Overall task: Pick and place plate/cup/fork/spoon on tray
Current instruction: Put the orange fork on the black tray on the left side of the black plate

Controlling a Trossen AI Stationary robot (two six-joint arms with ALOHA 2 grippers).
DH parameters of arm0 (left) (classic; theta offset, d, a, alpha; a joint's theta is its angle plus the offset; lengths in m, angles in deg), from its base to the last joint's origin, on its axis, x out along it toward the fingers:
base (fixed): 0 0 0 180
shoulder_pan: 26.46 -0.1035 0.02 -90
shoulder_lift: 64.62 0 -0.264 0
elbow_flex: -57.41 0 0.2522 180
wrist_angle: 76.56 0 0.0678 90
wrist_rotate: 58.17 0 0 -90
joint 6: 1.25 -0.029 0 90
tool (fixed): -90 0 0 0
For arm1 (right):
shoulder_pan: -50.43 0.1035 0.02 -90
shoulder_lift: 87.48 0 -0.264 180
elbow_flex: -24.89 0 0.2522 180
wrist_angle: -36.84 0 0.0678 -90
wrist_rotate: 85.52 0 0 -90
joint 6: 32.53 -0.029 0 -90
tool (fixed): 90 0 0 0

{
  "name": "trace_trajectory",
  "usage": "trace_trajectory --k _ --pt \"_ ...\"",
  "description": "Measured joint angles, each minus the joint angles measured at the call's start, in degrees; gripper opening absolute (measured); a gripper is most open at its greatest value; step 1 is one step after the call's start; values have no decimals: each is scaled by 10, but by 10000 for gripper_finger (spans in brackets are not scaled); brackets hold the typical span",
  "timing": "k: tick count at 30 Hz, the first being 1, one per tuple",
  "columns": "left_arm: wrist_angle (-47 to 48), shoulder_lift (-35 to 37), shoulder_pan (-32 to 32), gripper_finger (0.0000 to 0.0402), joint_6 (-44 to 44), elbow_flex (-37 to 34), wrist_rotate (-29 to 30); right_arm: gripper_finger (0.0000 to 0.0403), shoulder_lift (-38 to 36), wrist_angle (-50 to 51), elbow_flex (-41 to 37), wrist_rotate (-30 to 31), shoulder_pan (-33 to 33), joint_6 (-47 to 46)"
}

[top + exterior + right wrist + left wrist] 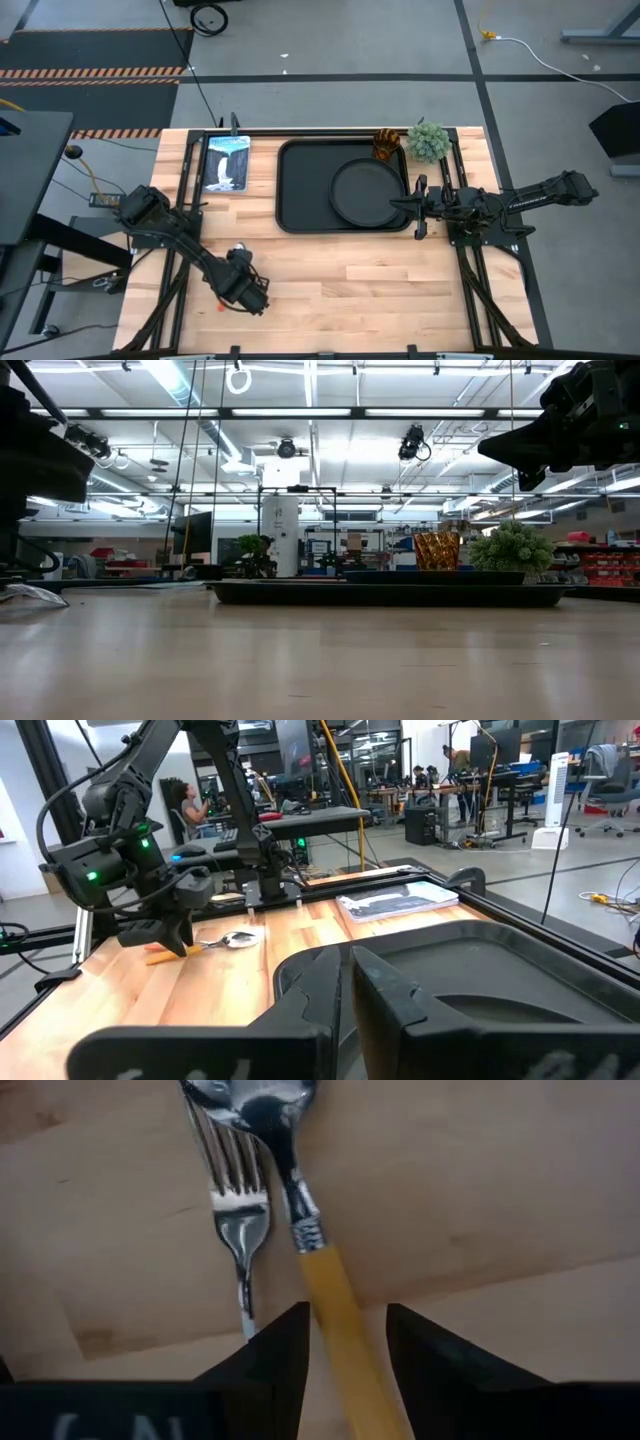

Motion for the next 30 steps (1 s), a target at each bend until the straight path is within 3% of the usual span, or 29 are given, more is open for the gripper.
trace_trajectory --k 13,24,30 --pt "-16 0 -6 140 10 -6 -13 34 0 0 0 0 0 0" --pt "-12 4 -12 105 18 -6 -39 34 0 0 0 0 0 0" --pt "-8 32 -19 116 1 -6 -31 34 0 0 0 0 0 0"
